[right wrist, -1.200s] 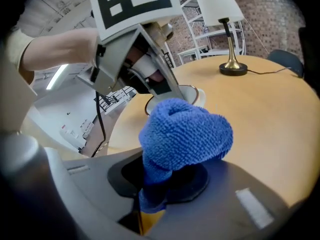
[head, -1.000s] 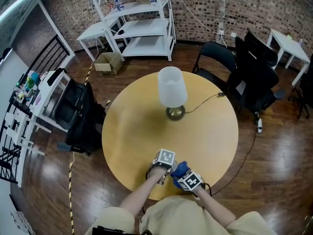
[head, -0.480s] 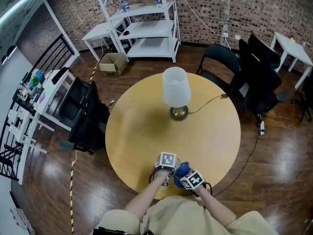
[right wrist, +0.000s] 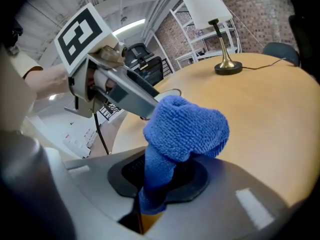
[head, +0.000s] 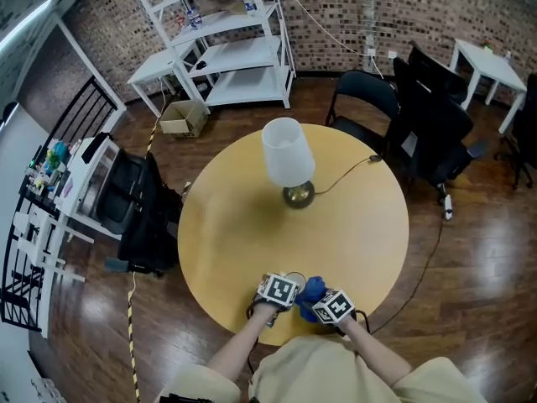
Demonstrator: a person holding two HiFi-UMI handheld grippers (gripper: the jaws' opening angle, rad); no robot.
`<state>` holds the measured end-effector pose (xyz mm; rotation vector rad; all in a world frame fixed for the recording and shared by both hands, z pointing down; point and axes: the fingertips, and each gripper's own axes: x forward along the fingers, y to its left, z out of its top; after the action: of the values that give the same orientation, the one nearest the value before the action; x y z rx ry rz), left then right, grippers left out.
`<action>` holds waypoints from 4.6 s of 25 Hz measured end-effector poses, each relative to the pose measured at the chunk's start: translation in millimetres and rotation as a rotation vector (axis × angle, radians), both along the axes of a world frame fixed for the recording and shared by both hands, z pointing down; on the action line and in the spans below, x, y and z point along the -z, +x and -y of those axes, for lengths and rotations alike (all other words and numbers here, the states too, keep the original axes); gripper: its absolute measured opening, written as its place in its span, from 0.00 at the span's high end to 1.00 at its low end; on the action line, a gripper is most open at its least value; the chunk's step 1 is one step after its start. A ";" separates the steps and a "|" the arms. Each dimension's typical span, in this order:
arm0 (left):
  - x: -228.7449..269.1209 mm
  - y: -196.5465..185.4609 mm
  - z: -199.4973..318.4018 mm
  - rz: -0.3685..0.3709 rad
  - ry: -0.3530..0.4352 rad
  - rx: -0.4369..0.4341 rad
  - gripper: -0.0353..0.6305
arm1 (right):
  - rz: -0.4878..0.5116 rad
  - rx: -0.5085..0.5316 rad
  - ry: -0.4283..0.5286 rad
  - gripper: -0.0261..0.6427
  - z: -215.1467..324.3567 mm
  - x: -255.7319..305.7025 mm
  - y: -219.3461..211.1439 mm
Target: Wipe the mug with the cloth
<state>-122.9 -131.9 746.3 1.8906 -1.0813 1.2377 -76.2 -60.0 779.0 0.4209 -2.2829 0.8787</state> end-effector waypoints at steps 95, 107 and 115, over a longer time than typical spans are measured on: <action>-24.0 23.6 1.2 0.063 -0.226 -0.383 0.84 | -0.199 0.491 0.287 0.85 -39.6 -0.1 -26.2; -30.9 -8.9 9.5 -0.099 -0.276 -0.045 0.91 | -0.073 -0.009 0.187 0.85 25.2 32.9 41.7; -38.8 -24.1 7.5 -0.259 -0.358 0.314 0.91 | 0.086 -0.079 0.296 0.85 48.5 113.9 18.8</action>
<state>-147.0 -139.4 785.1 1.4932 -0.9056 0.9091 -57.4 -108.5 665.1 0.6172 -2.5000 0.6063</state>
